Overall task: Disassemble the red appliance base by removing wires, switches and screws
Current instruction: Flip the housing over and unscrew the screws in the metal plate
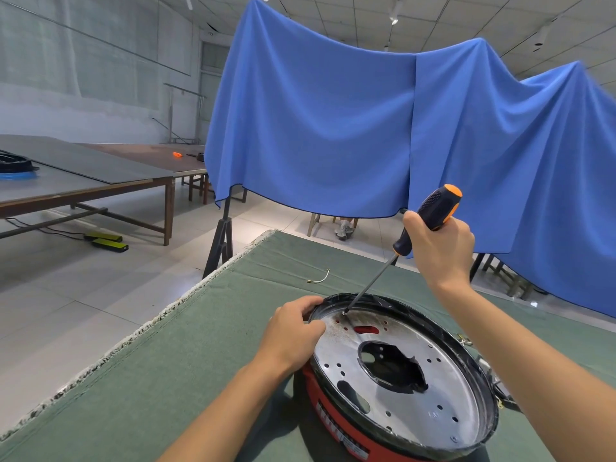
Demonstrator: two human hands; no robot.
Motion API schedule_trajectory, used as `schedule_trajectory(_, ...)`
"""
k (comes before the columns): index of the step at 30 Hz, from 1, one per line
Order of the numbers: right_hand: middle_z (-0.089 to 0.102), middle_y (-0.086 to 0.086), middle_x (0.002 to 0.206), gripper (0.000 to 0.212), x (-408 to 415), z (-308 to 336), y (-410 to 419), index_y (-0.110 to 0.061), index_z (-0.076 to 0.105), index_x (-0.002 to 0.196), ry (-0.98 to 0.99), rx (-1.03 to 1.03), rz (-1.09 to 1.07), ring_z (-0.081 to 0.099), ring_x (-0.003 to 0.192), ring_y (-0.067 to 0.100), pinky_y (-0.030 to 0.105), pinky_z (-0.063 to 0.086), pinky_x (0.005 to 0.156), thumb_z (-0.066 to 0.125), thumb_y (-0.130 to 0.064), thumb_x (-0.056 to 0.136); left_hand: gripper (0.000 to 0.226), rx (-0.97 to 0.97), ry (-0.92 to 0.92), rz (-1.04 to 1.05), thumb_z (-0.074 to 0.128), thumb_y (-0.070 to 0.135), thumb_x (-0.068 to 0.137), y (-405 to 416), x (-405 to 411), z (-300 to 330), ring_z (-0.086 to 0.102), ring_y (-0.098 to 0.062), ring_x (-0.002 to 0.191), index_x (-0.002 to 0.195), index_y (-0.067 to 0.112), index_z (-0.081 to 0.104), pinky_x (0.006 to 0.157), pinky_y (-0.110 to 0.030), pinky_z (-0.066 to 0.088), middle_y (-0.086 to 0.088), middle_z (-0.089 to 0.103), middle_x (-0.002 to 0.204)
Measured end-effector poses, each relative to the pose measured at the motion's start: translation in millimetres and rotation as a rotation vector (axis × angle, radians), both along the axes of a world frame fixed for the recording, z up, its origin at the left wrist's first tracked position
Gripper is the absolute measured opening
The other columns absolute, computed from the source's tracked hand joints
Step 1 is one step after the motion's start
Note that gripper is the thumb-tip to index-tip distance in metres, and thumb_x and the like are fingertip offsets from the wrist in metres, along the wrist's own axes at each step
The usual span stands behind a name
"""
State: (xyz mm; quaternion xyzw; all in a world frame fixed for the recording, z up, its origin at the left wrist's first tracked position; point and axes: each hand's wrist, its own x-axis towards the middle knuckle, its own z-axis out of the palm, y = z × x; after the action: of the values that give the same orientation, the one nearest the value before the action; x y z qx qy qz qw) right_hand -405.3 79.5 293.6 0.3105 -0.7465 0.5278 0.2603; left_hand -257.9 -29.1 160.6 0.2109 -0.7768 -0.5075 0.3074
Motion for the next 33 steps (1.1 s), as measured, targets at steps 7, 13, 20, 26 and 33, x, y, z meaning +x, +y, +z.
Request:
schedule_trajectory(7,0.042,-0.007,0.042,0.038,1.4,0.6,-1.1,-0.013,0.043,0.052,-0.007,0.008,-0.018,0.045,0.042,0.002,0.014,0.03,0.038,0.061,-0.025,0.083,0.057,-0.017,-0.007,0.001,0.047,0.024,0.061,1.7,2.3,2.7,0.061,0.0,0.099,0.115,0.025,0.067,0.094,-0.03,0.049,0.025,0.064,0.096)
schedule_trajectory(13,0.049,-0.002,0.046,0.035,9.9,8.9,-6.5,-0.01,0.044,0.053,-0.039,0.077,0.03,0.041,0.048,0.014,0.026,0.032,0.047,0.058,-0.023,0.082,0.057,-0.03,-0.003,-0.002,0.047,0.023,0.062,1.8,2.7,4.2,0.061,0.004,0.096,0.115,0.024,0.067,0.091,-0.023,0.049,0.028,0.064,0.093)
schedule_trajectory(20,0.044,-0.012,0.036,0.036,15.5,32.6,-13.6,-0.014,0.041,0.057,-0.187,0.359,0.226,0.036,0.046,0.011,0.026,0.03,0.049,0.057,-0.027,0.087,0.057,-0.025,-0.015,-0.003,0.047,0.023,0.063,-0.1,2.9,0.6,0.062,-0.001,0.1,0.117,0.024,0.066,0.093,-0.029,0.05,0.016,0.069,0.105)
schedule_trajectory(26,0.041,-0.01,0.041,0.028,12.6,43.8,-11.4,-0.016,0.047,0.067,-0.306,0.368,0.233,0.039,0.045,0.012,0.024,0.033,0.047,0.064,-0.029,0.085,0.039,-0.22,-0.264,0.047,0.051,0.02,0.087,-5.7,-8.0,17.0,0.054,-0.016,0.116,0.125,0.022,0.057,0.098,-0.031,0.043,0.004,0.061,0.124)
schedule_trajectory(33,0.043,-0.01,0.04,0.028,16.0,43.5,-6.0,-0.016,0.048,0.066,-0.31,0.347,0.241,0.039,0.032,0.005,0.015,0.03,0.034,0.065,-0.027,0.085,0.028,-0.212,-0.112,-0.021,0.051,0.029,0.096,17.1,-57.7,57.3,0.059,-0.018,0.104,0.121,0.018,0.059,0.092,-0.037,0.047,0.001,0.065,0.113)
